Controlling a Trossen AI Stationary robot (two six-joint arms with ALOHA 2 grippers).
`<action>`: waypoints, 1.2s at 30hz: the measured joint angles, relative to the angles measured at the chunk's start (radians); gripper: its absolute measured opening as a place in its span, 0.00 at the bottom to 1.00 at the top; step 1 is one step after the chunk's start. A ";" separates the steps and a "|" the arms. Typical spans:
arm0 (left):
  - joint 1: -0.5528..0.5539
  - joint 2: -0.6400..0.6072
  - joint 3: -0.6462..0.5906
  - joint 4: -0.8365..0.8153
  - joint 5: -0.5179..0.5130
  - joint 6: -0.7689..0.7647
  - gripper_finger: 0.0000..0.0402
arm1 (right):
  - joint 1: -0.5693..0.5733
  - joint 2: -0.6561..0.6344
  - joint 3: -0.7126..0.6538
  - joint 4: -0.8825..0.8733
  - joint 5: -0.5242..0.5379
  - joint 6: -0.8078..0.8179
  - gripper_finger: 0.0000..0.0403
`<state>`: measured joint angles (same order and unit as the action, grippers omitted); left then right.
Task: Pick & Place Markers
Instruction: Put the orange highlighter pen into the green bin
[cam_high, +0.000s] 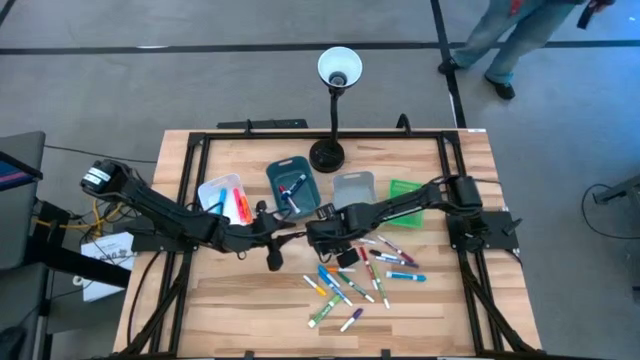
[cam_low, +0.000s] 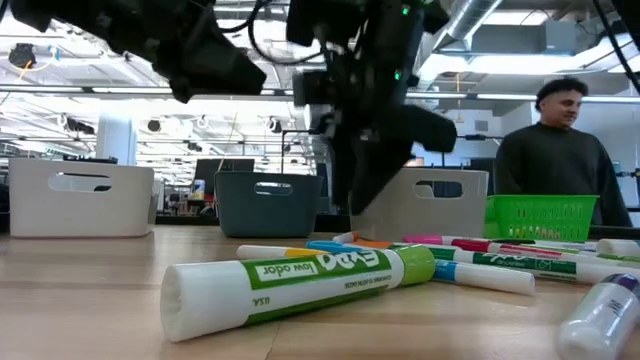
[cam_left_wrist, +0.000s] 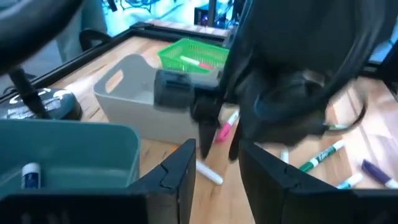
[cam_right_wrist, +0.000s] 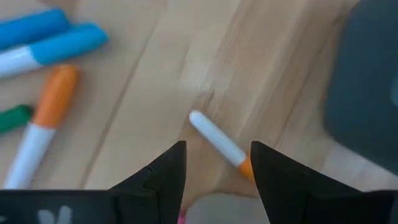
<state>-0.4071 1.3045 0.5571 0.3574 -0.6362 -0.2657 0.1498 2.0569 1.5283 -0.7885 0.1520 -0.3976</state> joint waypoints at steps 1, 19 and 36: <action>0.001 -0.009 -0.012 0.000 -0.003 0.000 0.29 | -0.003 0.005 0.001 -0.025 0.000 -0.003 0.42; 0.008 -0.054 -0.069 -0.012 -0.016 -0.001 0.29 | -0.028 0.088 0.019 0.001 -0.018 -0.109 0.42; 0.008 -0.055 -0.069 -0.009 -0.015 -0.002 0.29 | -0.002 0.088 0.035 -0.025 -0.026 -0.129 0.42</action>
<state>-0.3988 1.2495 0.4881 0.3481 -0.6510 -0.2672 0.1482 2.1451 1.5629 -0.8133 0.1255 -0.5267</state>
